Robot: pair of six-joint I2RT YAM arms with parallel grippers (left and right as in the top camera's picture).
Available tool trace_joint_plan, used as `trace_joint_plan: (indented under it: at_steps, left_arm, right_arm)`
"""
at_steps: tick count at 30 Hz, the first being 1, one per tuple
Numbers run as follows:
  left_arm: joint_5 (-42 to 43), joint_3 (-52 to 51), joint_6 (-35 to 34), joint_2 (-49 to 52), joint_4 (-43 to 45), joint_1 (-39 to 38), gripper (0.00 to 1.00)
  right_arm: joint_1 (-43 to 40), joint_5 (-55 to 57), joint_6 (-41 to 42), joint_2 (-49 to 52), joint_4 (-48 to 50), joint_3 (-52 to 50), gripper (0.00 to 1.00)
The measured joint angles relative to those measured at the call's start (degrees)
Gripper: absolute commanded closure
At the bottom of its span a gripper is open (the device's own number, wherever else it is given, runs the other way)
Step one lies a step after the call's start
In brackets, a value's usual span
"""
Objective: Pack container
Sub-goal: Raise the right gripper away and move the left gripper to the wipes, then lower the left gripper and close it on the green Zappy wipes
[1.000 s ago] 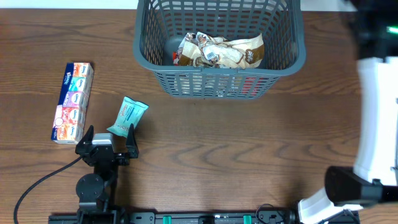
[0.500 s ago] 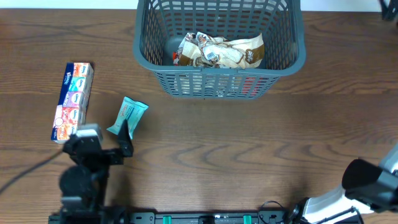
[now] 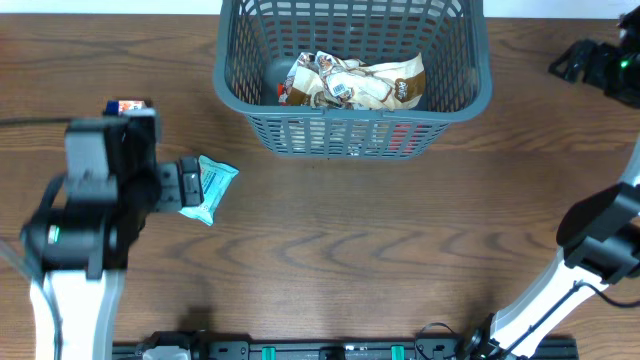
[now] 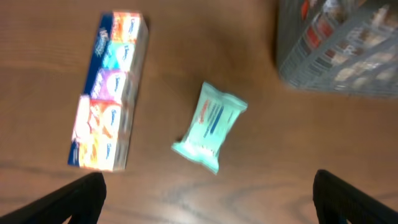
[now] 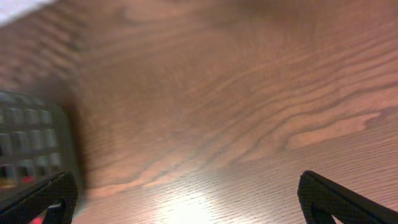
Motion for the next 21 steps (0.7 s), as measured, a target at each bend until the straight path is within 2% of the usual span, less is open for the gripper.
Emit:
trace_joint_plan:
  at_steps: [8, 21]
  left_arm:
    - [0.0, 0.42, 0.59, 10.03, -4.5, 0.0, 0.01]
    - [0.02, 0.42, 8.22, 11.69, -4.39, 0.02, 0.01]
  right_arm:
    - [1.18, 2.82, -0.66, 1.38, 1.25, -4.13, 0.01]
    - [6.91, 4.59, -1.01, 1.38, 3.13, -15.28, 0.01]
